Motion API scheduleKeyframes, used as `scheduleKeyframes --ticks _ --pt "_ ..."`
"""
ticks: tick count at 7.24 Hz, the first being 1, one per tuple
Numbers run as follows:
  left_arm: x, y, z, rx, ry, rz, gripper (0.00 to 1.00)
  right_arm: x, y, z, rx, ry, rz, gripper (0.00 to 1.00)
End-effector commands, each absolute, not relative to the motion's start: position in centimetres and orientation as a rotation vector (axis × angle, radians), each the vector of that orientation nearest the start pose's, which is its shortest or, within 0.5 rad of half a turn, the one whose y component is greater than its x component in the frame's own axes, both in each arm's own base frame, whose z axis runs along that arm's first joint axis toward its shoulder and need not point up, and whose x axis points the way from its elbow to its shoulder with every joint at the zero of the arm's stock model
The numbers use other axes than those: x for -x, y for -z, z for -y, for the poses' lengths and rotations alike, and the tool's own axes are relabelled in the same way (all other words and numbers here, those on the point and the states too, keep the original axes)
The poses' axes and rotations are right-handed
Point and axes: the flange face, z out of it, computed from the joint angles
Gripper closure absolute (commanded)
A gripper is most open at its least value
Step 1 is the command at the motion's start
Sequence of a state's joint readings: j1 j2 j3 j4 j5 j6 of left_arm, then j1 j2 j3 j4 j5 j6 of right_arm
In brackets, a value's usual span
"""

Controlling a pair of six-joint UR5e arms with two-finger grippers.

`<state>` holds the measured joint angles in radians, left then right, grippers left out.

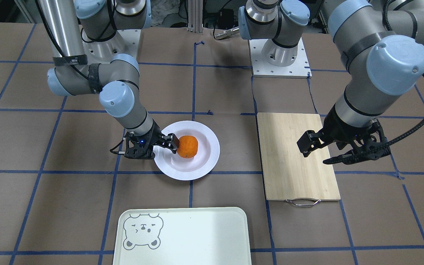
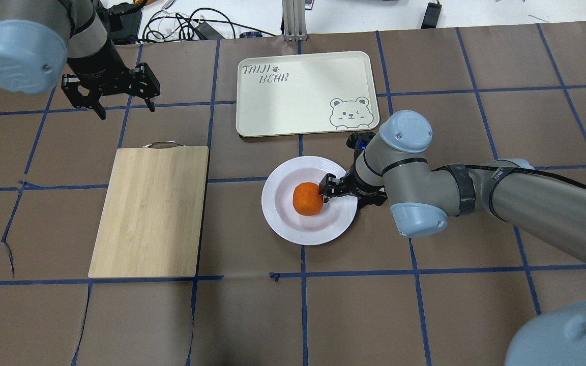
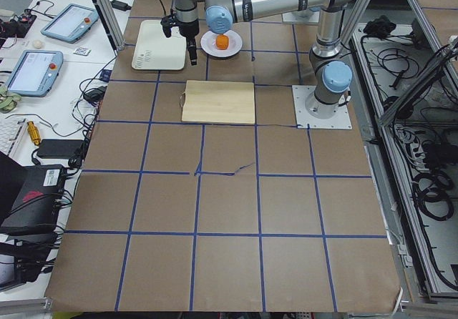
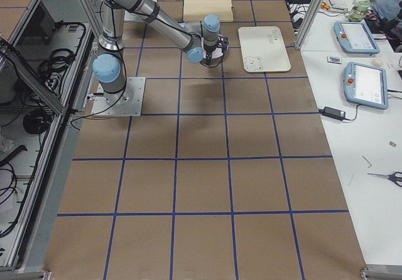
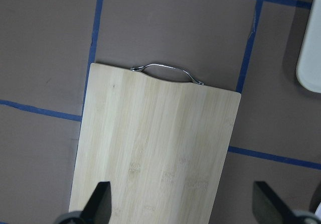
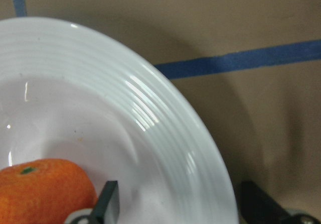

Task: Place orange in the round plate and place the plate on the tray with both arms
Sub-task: 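Grasp the rim of the white plate with the right gripper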

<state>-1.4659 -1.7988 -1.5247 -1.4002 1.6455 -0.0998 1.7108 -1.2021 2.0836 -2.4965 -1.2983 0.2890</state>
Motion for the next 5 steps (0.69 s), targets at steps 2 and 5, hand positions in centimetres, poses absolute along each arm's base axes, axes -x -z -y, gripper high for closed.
scheduleKeyframes --ticks 2,5 --pt "6.37 -40.49 58.99 0.314 -0.019 -3.049 0.0 -23.27 -16.55 47.88 -0.248 -0.032 -2.841 0.6" --pt "6.28 -40.49 58.99 0.316 -0.019 -3.049 0.0 -23.33 -17.39 48.11 -0.243 -0.014 -2.836 0.93"
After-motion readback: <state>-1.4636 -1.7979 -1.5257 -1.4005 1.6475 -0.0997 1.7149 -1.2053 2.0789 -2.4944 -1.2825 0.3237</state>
